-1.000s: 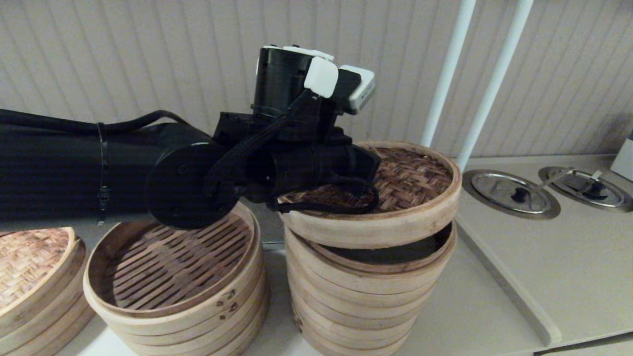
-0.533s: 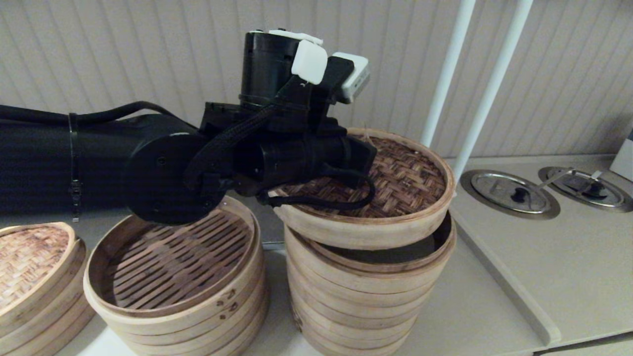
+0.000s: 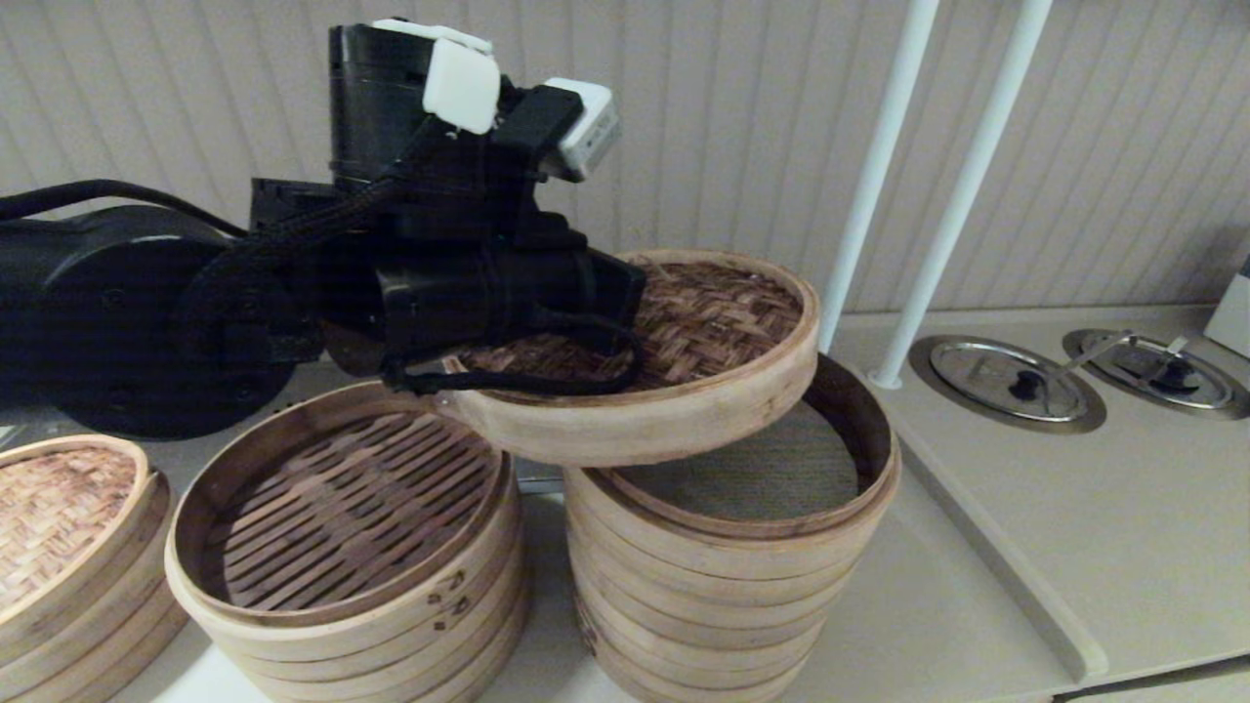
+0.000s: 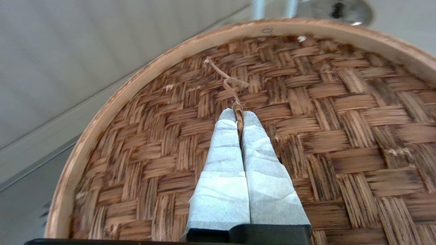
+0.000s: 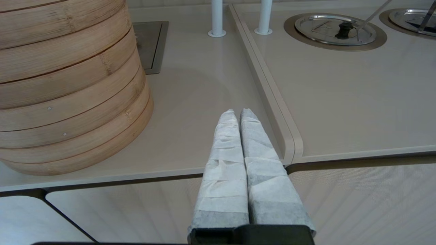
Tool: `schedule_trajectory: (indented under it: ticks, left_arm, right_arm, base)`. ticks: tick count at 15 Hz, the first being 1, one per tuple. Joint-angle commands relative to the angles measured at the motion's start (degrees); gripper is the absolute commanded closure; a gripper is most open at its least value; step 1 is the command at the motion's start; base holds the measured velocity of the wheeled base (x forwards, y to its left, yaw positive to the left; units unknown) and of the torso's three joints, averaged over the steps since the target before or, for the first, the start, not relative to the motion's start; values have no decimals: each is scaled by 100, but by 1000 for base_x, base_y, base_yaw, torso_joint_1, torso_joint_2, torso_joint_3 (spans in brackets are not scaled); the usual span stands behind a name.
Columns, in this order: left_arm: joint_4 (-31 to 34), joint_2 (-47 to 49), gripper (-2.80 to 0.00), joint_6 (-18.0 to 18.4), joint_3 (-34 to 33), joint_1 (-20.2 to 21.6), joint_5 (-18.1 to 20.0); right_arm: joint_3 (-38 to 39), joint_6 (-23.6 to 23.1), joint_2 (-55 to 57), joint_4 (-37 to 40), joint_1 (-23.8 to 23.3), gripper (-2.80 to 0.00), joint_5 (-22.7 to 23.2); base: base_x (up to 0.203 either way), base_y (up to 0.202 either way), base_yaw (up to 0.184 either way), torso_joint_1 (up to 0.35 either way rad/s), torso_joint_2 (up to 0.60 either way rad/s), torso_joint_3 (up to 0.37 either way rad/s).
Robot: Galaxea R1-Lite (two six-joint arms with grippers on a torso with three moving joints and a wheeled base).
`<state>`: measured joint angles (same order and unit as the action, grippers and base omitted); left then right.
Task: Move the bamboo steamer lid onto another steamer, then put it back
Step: Put the steamer
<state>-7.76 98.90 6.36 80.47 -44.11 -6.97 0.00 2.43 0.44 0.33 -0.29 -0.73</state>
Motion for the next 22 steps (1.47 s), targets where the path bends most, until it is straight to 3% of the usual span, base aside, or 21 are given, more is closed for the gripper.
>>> schedule_trajectory:
  ticks: [1, 5, 11, 13, 18, 22]
  left_arm:
    - [-24, -513, 0, 6, -419, 294, 3]
    - [-197, -1217, 0, 17, -1399, 1018, 89]
    - [-460, -2170, 0, 13, -2650, 2081, 537]
    - [-526, -2410, 0, -1, -2999, 2300, 821]
    - [-960, -2679, 0, 17, -3928, 2677, 953]
    - [-1183, -2688, 0, 24, -4262, 3032, 1224]
  right_arm:
    - [18, 4, 9, 2, 11, 0, -3]
    - [18, 4, 7, 2, 7, 0, 0]
    - [18, 4, 9, 2, 11, 0, -6]
    - [18, 4, 9, 2, 6, 0, -1]
    - [18, 4, 9, 2, 7, 0, -2]
    - [18, 3, 9, 2, 11, 0, -5]
  base:
    - [0, 0, 0, 0, 0, 0]
    - [0, 0, 0, 0, 0, 0]
    - [0, 0, 0, 0, 0, 0]
    - [0, 0, 0, 0, 0, 0]
    - [0, 0, 0, 0, 0, 0]
    - [0, 0, 0, 0, 0, 0]
